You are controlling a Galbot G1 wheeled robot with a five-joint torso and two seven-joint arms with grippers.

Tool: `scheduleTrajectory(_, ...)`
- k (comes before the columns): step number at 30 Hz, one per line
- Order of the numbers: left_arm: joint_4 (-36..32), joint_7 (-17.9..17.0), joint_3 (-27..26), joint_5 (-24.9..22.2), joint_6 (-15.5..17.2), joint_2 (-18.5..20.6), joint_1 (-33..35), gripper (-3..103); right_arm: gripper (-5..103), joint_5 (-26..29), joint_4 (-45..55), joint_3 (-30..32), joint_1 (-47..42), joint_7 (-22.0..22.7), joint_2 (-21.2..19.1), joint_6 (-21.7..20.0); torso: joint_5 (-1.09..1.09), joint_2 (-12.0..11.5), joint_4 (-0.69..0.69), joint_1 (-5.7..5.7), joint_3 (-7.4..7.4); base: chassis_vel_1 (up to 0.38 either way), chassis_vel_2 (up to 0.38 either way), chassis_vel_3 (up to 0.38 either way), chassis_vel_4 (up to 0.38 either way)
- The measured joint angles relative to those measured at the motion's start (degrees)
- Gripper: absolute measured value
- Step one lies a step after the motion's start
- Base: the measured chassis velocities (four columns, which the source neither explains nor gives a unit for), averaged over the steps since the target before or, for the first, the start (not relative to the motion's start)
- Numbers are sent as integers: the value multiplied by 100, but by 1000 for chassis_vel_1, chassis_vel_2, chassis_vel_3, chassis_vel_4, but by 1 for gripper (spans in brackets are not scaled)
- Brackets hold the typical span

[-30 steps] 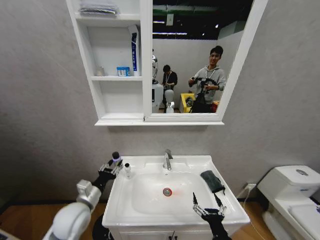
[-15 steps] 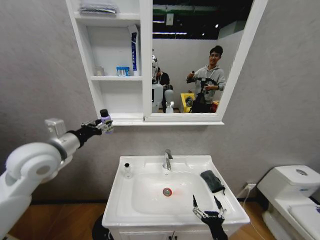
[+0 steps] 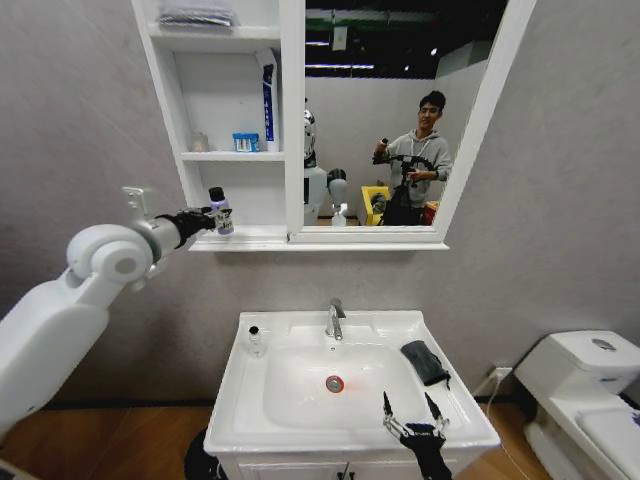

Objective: Move facial cleanser and shampoo from washbasin to cabinet, then wipe washbasin with towel.

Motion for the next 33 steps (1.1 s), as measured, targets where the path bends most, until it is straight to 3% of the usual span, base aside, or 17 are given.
scheduleTrajectory(12, 572, -167, 311, 124, 243, -247, -390, 41, 100, 99, -121, 57, 83, 5, -23, 67, -1, 0, 2, 0, 0, 0, 0, 0, 0)
scheduleTrajectory(24, 496, -274, 335, -6, 278, -235, -355, 41, 100, 130, -170, 91, 114, 16, -38, 111, -1, 0, 1, 0, 0, 0, 0, 0, 0)
scheduleTrajectory(28, 430, -281, 336, -7, 277, -208, -275, 51, 100, 131, -168, 92, 114, 19, -35, 114, -1, 0, 1, 0, -1, 0, 0, 0, 0)
scheduleTrajectory(30, 371, -282, 335, -8, 277, -191, -188, 68, 100, 130, -164, 94, 106, 21, -32, 126, -1, 0, 1, 0, -1, 0, 0, 0, 0)
scheduleTrajectory(31, 371, -282, 335, -8, 277, -191, -188, 68, 100, 130, -164, 94, 106, 21, -32, 126, -1, 0, 1, 0, -1, 0, 0, 0, 0)
scheduleTrajectory(33, 321, -280, 303, -8, 270, -183, -102, 78, 100, 127, -158, 105, 92, 25, -23, 143, -1, 1, 1, -1, -1, 0, 0, 0, 0)
